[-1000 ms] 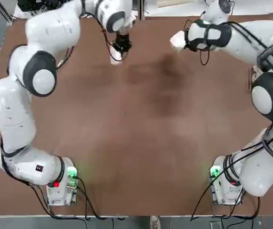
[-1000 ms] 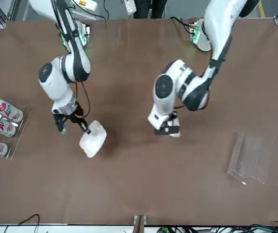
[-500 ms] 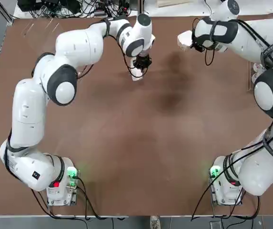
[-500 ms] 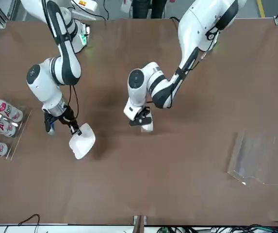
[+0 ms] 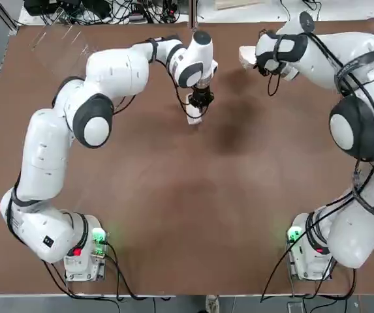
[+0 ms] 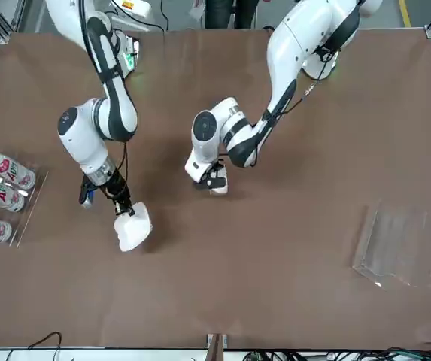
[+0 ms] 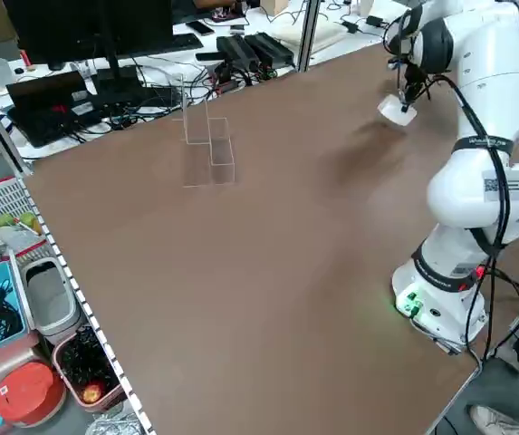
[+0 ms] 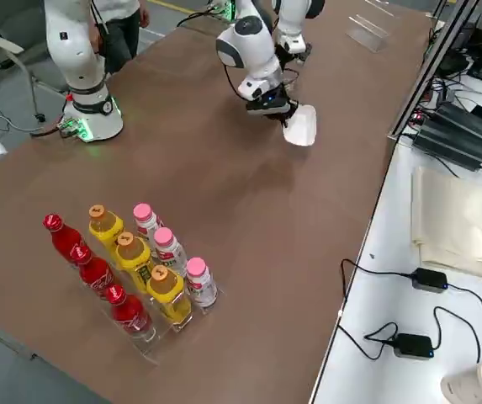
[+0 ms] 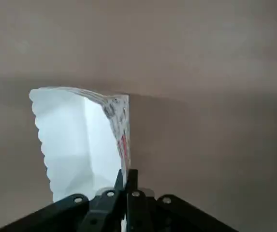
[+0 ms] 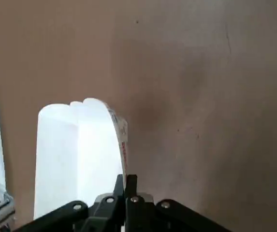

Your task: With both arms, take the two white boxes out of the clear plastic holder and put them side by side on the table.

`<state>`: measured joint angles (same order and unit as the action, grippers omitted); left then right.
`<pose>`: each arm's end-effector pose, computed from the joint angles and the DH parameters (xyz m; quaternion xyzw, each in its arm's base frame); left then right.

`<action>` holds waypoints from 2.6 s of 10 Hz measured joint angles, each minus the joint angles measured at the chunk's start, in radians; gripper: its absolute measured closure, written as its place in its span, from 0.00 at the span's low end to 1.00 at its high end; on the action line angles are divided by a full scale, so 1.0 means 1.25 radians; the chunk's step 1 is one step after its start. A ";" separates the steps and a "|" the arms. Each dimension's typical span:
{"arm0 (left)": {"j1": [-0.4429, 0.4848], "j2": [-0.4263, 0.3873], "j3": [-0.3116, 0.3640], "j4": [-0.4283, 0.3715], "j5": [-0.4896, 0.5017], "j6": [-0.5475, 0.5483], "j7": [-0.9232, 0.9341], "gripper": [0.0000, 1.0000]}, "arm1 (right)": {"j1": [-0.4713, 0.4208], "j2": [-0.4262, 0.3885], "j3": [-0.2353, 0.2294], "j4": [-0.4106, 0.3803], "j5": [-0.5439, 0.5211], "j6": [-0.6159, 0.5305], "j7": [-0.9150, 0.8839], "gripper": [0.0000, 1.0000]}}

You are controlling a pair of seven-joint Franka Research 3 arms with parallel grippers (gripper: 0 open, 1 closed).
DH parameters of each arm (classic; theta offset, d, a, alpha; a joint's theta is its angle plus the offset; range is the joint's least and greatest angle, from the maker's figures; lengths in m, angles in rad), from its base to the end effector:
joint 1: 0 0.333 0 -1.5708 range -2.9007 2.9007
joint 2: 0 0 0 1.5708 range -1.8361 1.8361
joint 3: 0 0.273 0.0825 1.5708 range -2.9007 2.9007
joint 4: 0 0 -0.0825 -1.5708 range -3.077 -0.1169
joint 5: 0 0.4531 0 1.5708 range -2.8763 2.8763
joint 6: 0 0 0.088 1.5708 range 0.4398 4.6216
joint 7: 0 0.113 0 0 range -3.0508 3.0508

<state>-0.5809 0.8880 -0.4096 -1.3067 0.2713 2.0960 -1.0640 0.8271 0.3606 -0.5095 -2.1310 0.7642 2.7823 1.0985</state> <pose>0.4756 -0.6013 0.1606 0.9985 0.0331 -0.0431 0.0104 0.6089 0.1611 0.1922 -0.7495 0.6276 -0.0650 0.2004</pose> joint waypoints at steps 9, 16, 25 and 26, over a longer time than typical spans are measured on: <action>0.034 -0.063 0.010 0.044 -0.001 0.013 0.018 0.04 | 0.020 0.170 0.022 0.022 0.018 0.151 0.264 0.98; 0.309 -0.330 0.003 0.014 -0.036 -0.294 0.188 0.01 | 0.061 0.192 0.054 0.059 0.047 0.158 0.320 0.98; 0.523 -0.614 0.187 -0.143 -0.218 -0.422 0.734 0.00 | 0.064 0.195 0.042 0.101 0.048 0.093 0.345 0.45; 0.519 -0.644 0.191 -0.161 -0.218 -0.424 0.734 0.00 | 0.065 0.189 0.021 0.124 0.048 0.027 0.345 0.42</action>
<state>0.0682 0.0832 -0.1706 -1.5078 -0.0017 1.5657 -0.1464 0.9084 0.5971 -0.4835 -1.9763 0.8243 2.8156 1.5299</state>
